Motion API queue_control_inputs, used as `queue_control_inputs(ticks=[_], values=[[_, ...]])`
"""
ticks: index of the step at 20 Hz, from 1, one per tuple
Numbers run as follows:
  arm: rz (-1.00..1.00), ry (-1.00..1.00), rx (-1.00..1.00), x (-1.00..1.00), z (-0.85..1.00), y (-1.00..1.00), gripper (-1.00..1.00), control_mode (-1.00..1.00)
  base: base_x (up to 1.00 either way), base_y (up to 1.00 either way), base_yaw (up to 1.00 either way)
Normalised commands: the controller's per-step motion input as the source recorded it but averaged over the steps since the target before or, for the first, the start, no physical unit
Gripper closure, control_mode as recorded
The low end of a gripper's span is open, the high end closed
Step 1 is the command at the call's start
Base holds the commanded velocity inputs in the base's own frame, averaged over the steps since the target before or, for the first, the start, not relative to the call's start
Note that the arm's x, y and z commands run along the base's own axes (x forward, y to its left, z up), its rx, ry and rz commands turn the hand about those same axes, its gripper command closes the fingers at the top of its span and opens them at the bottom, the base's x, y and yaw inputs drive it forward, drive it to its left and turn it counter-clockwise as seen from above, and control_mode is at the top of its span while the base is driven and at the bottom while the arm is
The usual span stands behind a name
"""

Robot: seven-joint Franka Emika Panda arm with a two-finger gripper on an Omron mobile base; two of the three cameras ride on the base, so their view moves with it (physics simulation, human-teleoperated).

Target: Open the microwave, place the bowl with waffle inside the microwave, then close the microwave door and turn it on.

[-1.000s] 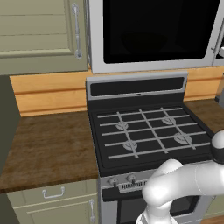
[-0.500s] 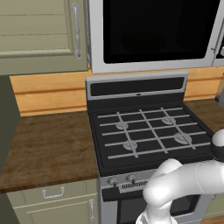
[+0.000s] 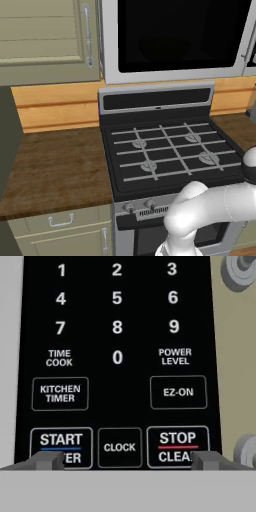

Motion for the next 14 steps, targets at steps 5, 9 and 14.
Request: queue_control_inputs(ticks=[5,9,14], values=[[-0.01,0.00,0.00,0.10,0.00,0.00,-1.00,-1.00,0.00,0.00,0.00],[-0.09,0.00,0.00,0.03,0.00,0.00,-1.00,-1.00,0.00,0.00,0.00],[-0.15,0.00,0.00,0.06,0.00,0.00,-1.00,-1.00,0.00,0.00,0.00]])
